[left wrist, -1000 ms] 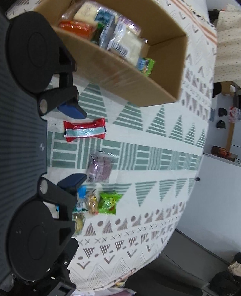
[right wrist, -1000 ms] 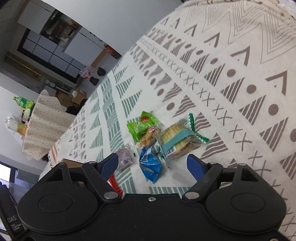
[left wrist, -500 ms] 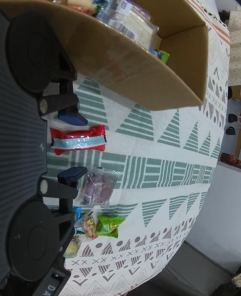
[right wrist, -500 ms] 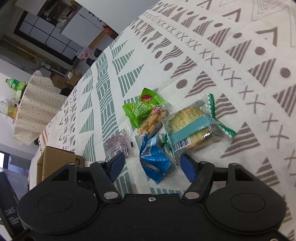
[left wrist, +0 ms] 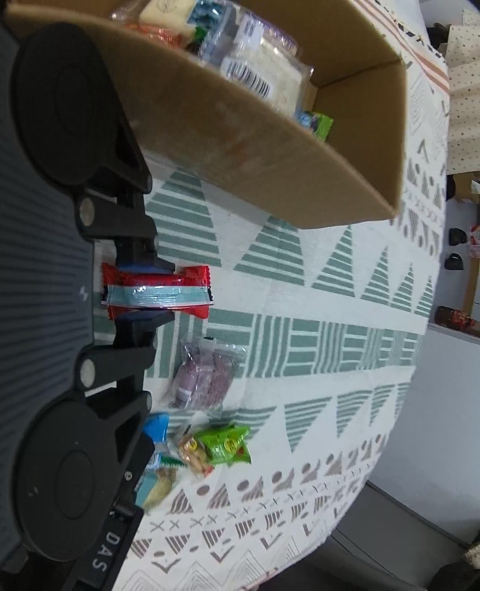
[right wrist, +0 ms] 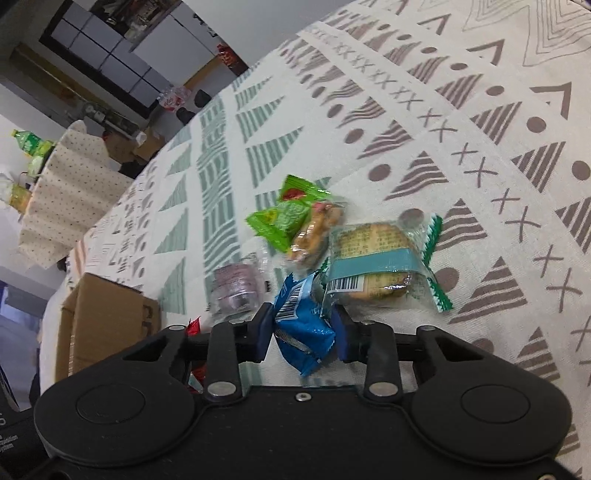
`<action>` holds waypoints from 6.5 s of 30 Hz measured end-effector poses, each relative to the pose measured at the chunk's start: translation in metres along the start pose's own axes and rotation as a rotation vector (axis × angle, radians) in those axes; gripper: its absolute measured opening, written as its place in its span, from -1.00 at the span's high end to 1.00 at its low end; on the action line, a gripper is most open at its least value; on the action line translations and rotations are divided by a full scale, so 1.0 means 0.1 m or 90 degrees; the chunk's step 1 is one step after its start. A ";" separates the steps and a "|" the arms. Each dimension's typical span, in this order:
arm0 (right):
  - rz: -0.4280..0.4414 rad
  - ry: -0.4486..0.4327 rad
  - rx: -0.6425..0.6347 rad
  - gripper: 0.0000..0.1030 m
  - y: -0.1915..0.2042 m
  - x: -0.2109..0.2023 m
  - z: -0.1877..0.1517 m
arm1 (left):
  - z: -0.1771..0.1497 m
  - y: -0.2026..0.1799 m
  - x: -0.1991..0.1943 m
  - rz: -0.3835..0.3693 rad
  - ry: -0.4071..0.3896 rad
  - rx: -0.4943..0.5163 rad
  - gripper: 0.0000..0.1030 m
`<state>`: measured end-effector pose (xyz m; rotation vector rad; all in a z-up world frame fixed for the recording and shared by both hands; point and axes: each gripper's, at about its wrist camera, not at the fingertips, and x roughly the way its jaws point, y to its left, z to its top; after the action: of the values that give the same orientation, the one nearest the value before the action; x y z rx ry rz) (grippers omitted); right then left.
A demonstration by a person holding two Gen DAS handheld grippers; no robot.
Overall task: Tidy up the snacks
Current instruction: 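Close left tool on red wafer bar while right tool grasps blue candy pack, then carry both packs into the cardboard box and open both tools to release, then withdraw both tools from the box toward the remaining snacks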
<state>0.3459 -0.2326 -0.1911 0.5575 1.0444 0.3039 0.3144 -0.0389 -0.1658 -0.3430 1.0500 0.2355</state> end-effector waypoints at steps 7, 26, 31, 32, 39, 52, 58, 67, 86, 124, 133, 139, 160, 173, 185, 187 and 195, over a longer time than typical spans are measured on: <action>0.037 -0.025 -0.015 0.36 0.14 -0.21 0.00 | 0.01 -0.01 -0.38 -0.013 -0.043 0.009 0.64; 0.124 -0.101 -0.045 0.36 0.48 -0.76 -0.13 | -0.04 0.22 -1.25 -0.006 -0.132 -0.002 0.64; 0.145 -0.106 -0.052 0.36 0.57 -0.80 -0.18 | -0.03 0.31 -1.43 0.007 -0.154 -0.006 0.64; 0.149 -0.107 -0.053 0.36 0.59 -0.80 -0.18 | -0.02 0.34 -1.47 0.010 -0.159 -0.008 0.64; 0.178 -0.117 -0.058 0.36 0.72 -0.86 -0.23 | 0.00 0.52 -1.61 0.024 -0.175 -0.030 0.64; 0.210 -0.129 -0.108 0.37 1.13 -0.84 -0.36 | 0.06 0.93 -1.71 0.021 -0.185 -0.069 0.64; 0.219 -0.141 -0.136 0.39 1.28 -0.79 -0.42 | 0.13 1.14 -1.71 0.014 -0.188 -0.078 0.64; 0.215 -0.126 -0.162 0.49 1.49 -0.57 -0.51 | 0.25 1.45 -1.55 -0.013 -0.171 -0.099 0.64; 0.199 -0.127 -0.201 0.48 1.94 -0.20 -0.51 | 0.65 1.75 -1.14 -0.092 -0.127 -0.083 0.63; 0.120 -0.112 -0.138 -0.37 1.55 -0.52 -0.28 | 0.57 1.48 -1.43 -0.018 -0.130 -0.050 -0.64; 0.116 -0.123 -0.111 -0.58 1.28 -0.77 -0.21 | 0.44 1.21 -1.51 -0.007 -0.130 -0.033 -0.69; 0.110 -0.131 -0.103 -0.62 1.06 -0.88 -0.16 | 0.36 0.92 -1.58 -0.015 -0.140 -0.013 -0.69; 0.146 -0.165 -0.010 -0.63 0.41 -1.20 0.09 | 0.19 -0.01 -1.53 -0.032 -0.143 0.052 -0.69; 0.115 -0.154 0.026 -0.62 0.05 -1.12 0.21 | 0.16 -0.32 -1.22 -0.052 -0.110 0.061 -0.69; 0.092 -0.103 0.075 -0.47 -0.24 -0.80 0.23 | 0.21 -0.40 -0.71 -0.077 -0.070 0.040 -0.69; 0.092 -0.094 0.079 -0.43 -0.25 -0.71 0.24 | 0.22 -0.39 -0.60 -0.080 -0.064 0.038 -0.69; 0.082 -0.091 0.087 -0.18 -0.28 -0.41 0.35 | 0.32 -0.40 -0.15 -0.085 -0.032 0.038 -0.62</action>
<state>0.3570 -0.2856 -0.1637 0.7611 0.8971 0.3022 0.3469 -0.0637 -0.1318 -0.3503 0.9790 0.0926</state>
